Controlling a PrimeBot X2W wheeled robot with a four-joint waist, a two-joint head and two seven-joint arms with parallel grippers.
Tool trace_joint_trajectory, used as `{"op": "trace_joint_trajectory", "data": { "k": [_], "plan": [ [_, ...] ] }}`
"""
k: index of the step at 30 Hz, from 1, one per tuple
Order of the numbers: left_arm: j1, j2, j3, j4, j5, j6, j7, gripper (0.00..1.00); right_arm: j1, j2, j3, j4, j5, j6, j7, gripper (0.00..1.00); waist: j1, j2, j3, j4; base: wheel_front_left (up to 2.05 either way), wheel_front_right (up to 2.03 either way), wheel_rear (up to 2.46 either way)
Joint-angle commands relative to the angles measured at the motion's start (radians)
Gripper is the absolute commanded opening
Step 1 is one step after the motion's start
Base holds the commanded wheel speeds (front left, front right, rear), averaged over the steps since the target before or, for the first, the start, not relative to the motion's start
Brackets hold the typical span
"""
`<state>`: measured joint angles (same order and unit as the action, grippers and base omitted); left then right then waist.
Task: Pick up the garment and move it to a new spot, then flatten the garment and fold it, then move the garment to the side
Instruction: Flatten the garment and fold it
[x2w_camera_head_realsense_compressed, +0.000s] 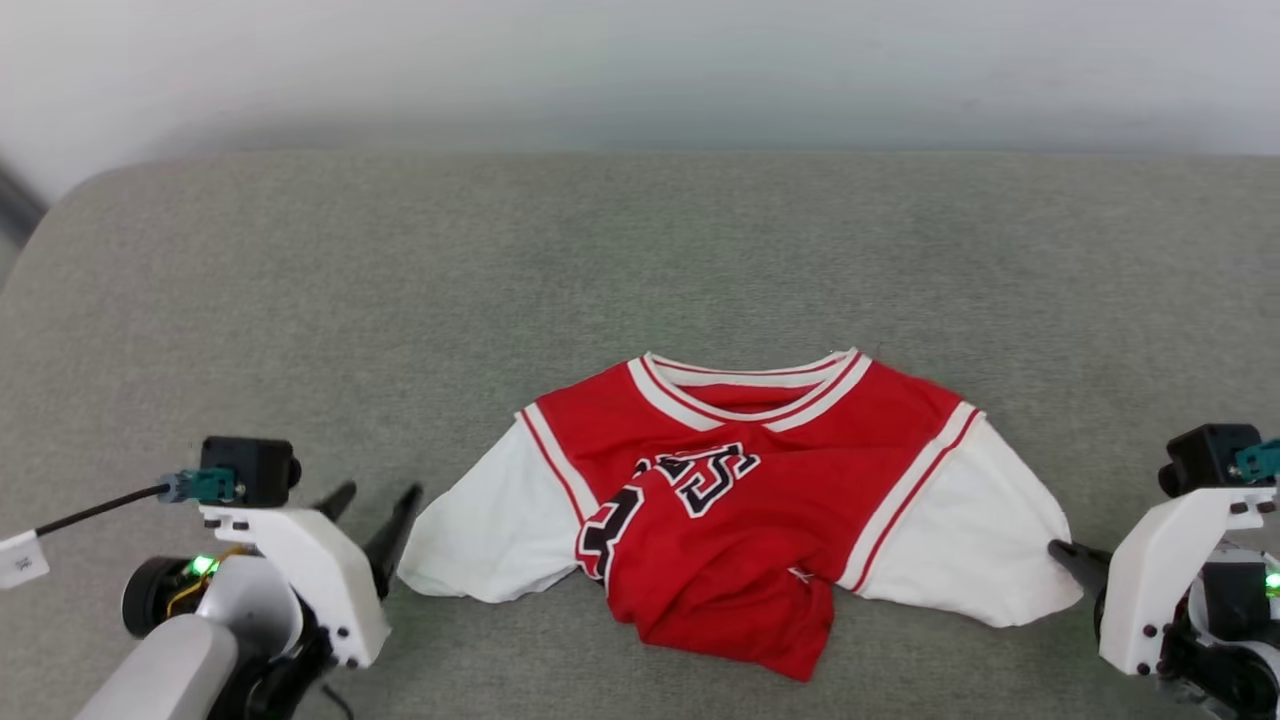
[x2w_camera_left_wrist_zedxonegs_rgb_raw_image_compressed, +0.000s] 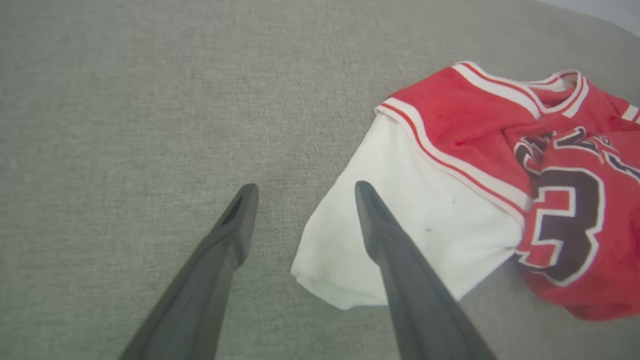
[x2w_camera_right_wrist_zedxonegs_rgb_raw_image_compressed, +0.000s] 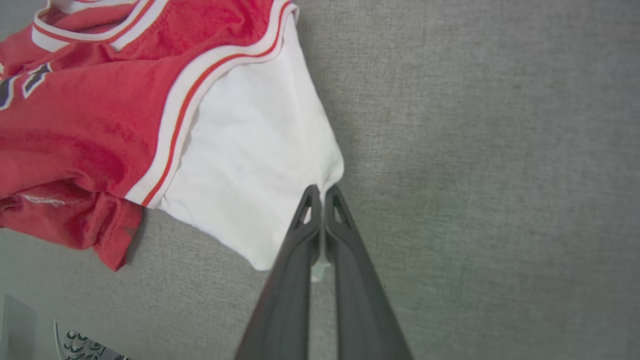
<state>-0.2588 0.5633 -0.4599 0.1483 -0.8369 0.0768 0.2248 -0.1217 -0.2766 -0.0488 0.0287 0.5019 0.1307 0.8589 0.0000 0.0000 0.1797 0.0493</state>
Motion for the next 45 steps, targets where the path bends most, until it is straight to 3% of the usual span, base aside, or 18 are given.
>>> {"op": "trace_joint_trajectory", "data": {
  "k": [1, 7, 14, 15, 16, 17, 18, 19, 25, 35, 45],
  "plan": [
    [0.009, 0.022, -0.009, 0.002, -0.018, -0.013, 0.049, 1.00, 0.008, 0.008, 0.007, -0.012, 0.001, 0.000, 0.004, 0.00, 0.0000, 0.0000, -0.011, -0.021, 0.00, 0.00, 0.00],
    [0.018, 0.071, -0.042, 0.025, -0.069, -0.025, 0.212, 1.00, 0.018, 0.023, 0.029, -0.034, 0.008, 0.000, 0.000, 0.00, 0.0000, 0.0000, 0.007, -0.056, 0.00, 0.00, 0.00],
    [0.011, 0.029, -0.096, 0.101, -0.110, -0.046, 0.311, 1.00, -0.005, 0.022, 0.055, -0.025, 0.018, 0.000, -0.015, 0.00, 0.0000, 0.0000, 0.032, -0.092, 0.00, 0.00, 0.00],
    [0.012, 0.017, -0.107, 0.110, -0.119, -0.052, 0.327, 0.79, -0.006, 0.022, 0.056, -0.021, 0.023, 0.000, -0.017, 0.00, 0.0000, 0.0000, 0.033, -0.095, 0.00, 0.00, 0.00],
    [0.013, 0.005, -0.117, 0.118, -0.126, -0.057, 0.339, 0.45, -0.008, 0.021, 0.058, -0.020, 0.026, 0.000, -0.023, 0.00, 0.0000, 0.0000, 0.034, -0.097, 0.00, 0.00, 0.00],
    [0.013, -0.004, -0.123, 0.124, -0.129, -0.060, 0.344, 0.19, -0.009, 0.019, 0.060, -0.018, 0.027, 0.000, -0.025, 0.00, 0.0000, 0.0000, 0.034, -0.099, 0.00, 0.00, 0.00],
    [0.013, -0.004, -0.123, 0.124, -0.129, -0.060, 0.344, 0.19, -0.009, 0.019, 0.060, -0.018, 0.027, 0.000, -0.025, 0.00, 0.0000, 0.0000, 0.034, -0.099, 0.00, 0.00, 0.00],
    [0.012, -0.009, -0.126, 0.132, -0.132, -0.064, 0.348, 0.00, -0.010, 0.017, 0.062, -0.015, 0.028, 0.000, -0.030, 0.00, 0.0000, 0.0000, 0.034, -0.100, 0.00, 0.00, 0.00],
    [-0.033, -0.003, -0.110, 0.149, -0.094, -0.062, 0.287, 0.00, -0.021, -0.004, 0.062, -0.005, 0.021, 0.000, -0.071, 0.00, 0.0000, 0.0000, 0.006, -0.091, 0.00, 0.00, 0.00],
    [-0.186, 0.009, -0.052, 0.101, 0.026, 0.036, 0.149, 0.00, -0.092, -0.052, 0.043, 0.021, -0.048, 0.000, -0.144, 0.00, 0.0000, 0.0000, -0.071, -0.053, 0.00, 0.00, 0.00],
    [-0.459, -0.042, -0.017, 0.182, 0.079, 0.046, 0.095, 0.00, -0.305, -0.103, 0.079, 0.096, -0.069, 0.000, -0.187, 0.00, 0.0000, 0.0000, -0.084, -0.050, 0.00, 0.00, 0.00]
  ]
}}
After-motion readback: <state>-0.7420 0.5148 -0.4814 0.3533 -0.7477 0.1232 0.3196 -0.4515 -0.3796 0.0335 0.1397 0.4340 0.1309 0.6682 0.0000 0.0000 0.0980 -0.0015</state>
